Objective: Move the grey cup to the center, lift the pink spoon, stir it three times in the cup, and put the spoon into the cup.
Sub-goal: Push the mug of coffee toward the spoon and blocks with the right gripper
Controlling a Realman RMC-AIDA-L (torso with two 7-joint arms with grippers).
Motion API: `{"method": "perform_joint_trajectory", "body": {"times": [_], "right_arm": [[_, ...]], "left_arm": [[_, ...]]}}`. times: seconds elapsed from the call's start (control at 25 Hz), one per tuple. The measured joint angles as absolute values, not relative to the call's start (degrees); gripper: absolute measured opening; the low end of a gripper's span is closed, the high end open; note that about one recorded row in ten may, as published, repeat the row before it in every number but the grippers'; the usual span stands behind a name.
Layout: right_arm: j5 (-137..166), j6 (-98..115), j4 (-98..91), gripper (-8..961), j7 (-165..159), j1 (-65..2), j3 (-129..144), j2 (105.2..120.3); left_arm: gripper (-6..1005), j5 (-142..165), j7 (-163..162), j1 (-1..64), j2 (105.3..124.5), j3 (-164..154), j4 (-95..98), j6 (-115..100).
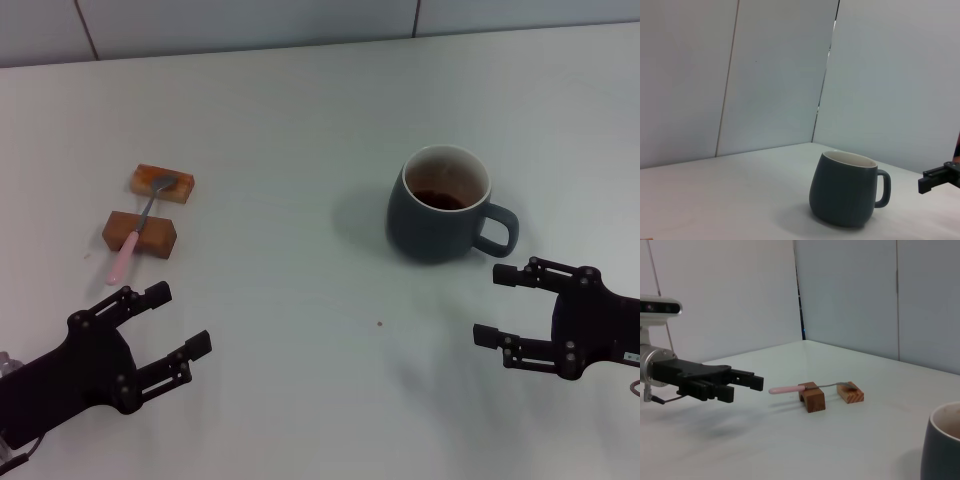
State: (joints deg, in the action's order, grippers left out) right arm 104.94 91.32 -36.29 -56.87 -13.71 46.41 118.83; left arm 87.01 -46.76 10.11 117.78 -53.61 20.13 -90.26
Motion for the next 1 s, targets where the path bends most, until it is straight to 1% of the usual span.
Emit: {"method": "perform_joint_trajectory", "body": {"times": [0.68,1.0], "right_arm": [[104.94,91.41,-36.16,777,-56.86,-13.8,46.41,118.83],[104.65,91.39,-36.06,739,-56.9,-14.0,46.39,118.83]], "left_arm": [[797,87.01,-46.76,10.11,117.86,-53.61,20.13,-90.26],[797,87.0,-46.76,10.17,117.86,-53.61,20.13,-90.22]]}}
